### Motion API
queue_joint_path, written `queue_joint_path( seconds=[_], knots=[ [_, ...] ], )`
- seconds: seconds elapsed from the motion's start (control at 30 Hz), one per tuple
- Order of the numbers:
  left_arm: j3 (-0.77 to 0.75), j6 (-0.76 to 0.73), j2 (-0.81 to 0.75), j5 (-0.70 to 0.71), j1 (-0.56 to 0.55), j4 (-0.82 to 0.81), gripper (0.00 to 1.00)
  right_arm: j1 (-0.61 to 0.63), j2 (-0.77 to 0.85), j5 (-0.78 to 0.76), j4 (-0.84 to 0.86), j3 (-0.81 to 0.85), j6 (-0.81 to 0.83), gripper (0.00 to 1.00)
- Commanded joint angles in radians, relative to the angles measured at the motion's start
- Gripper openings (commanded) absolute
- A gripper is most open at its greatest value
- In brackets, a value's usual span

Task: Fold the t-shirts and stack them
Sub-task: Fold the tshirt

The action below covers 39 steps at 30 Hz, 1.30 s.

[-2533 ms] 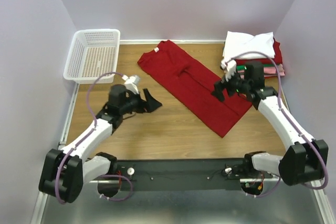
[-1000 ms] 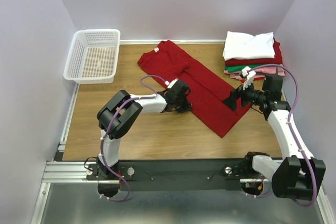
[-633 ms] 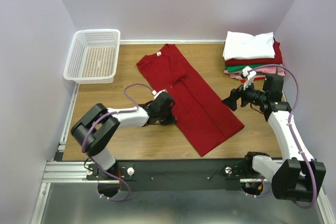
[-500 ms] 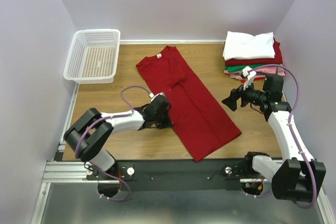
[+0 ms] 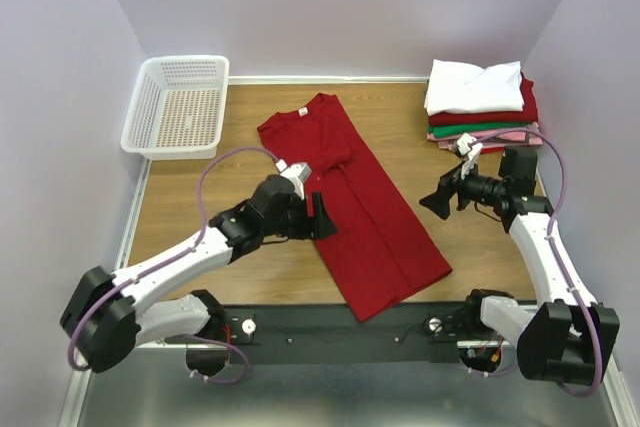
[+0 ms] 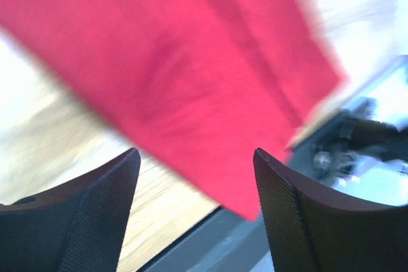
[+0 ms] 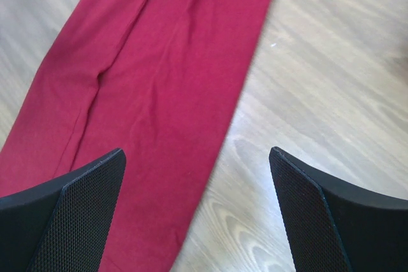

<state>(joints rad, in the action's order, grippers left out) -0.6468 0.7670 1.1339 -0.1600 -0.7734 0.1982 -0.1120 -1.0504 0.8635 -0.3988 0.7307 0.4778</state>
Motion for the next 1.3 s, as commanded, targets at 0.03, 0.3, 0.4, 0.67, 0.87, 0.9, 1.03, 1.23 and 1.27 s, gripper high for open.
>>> queue_joint_path(
  seconds=[0.03, 0.3, 0.4, 0.67, 0.87, 0.9, 1.03, 1.23, 1.27],
  knots=[
    [-0.093, -0.265, -0.123, -0.117, 0.003, -0.023, 0.8, -0.006, -0.02, 0.113, -0.064, -0.051, 0.125, 1.0],
    [-0.077, -0.462, -0.137, -0.15, -0.128, -0.057, 0.81, -0.006, -0.007, 0.167, -0.178, -0.039, 0.308, 1.0],
    [-0.037, -0.451, -0.158, -0.063, -0.232, -0.104, 0.81, -0.006, -0.016, 0.138, -0.186, -0.03, 0.318, 1.0],
    [-0.039, -0.382, -0.01, 0.23, -0.602, -0.097, 0.8, -0.006, -0.065, 0.068, -0.215, 0.016, 0.321, 1.0],
    [-0.063, -0.331, 0.127, 0.327, -0.737, -0.068, 0.75, -0.006, -0.053, -0.001, -0.235, 0.013, 0.331, 1.0],
    [-0.068, -0.327, 0.142, 0.356, -0.756, -0.063, 0.73, -0.006, -0.05, -0.007, -0.236, 0.007, 0.331, 1.0],
    [-0.105, -0.307, 0.242, 0.419, -0.819, -0.056, 0.68, -0.006, -0.053, -0.004, -0.235, 0.006, 0.321, 1.0],
    [-0.214, -0.298, 0.424, 0.525, -0.871, 0.021, 0.68, -0.006, -0.069, 0.008, -0.236, 0.007, 0.315, 1.0],
    [-0.238, -0.298, 0.46, 0.53, -0.877, 0.033, 0.68, -0.006, -0.072, 0.008, -0.238, 0.007, 0.315, 1.0]
  ],
)
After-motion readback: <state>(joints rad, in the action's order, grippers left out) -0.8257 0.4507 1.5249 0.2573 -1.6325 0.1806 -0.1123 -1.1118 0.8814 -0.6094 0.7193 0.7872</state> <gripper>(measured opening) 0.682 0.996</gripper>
